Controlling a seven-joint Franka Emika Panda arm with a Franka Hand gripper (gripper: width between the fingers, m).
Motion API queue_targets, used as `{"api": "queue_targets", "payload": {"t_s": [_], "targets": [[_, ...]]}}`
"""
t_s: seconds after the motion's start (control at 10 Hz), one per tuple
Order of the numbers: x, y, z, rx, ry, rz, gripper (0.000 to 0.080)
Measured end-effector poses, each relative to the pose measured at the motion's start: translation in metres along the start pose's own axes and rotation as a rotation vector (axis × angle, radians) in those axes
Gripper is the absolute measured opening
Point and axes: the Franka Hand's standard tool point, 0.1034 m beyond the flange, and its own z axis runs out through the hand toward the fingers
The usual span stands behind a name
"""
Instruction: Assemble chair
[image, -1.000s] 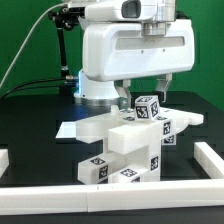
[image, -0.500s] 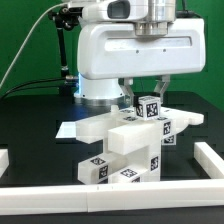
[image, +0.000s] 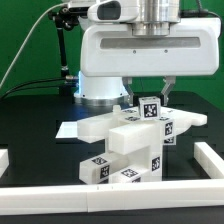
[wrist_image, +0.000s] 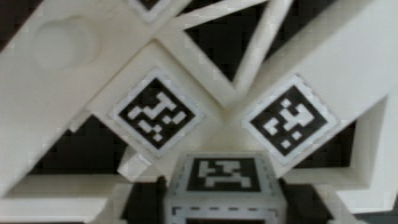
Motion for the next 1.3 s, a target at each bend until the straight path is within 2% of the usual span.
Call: {"api": "queue_targets", "payload": {"t_s": [0.2,0.6,0.8,1.2,1.3], "targets": [[-0.0002,-0.0009,0.0002,0.006,-0.001,0.175,0.0284],[0.0000,-0.0014,0.0002,0.054,-0.022,0.509,0.0284],[0.0005,-0.0029,0.0003,0.059,-0.026,0.711,0.0284],[0.0012,-0.0017,0.0003,0.060,-0.022,0.638,0.0284],[0.0039,0.0025,-0.0004,0.061,-0.009,0.482,0.0511]]}}
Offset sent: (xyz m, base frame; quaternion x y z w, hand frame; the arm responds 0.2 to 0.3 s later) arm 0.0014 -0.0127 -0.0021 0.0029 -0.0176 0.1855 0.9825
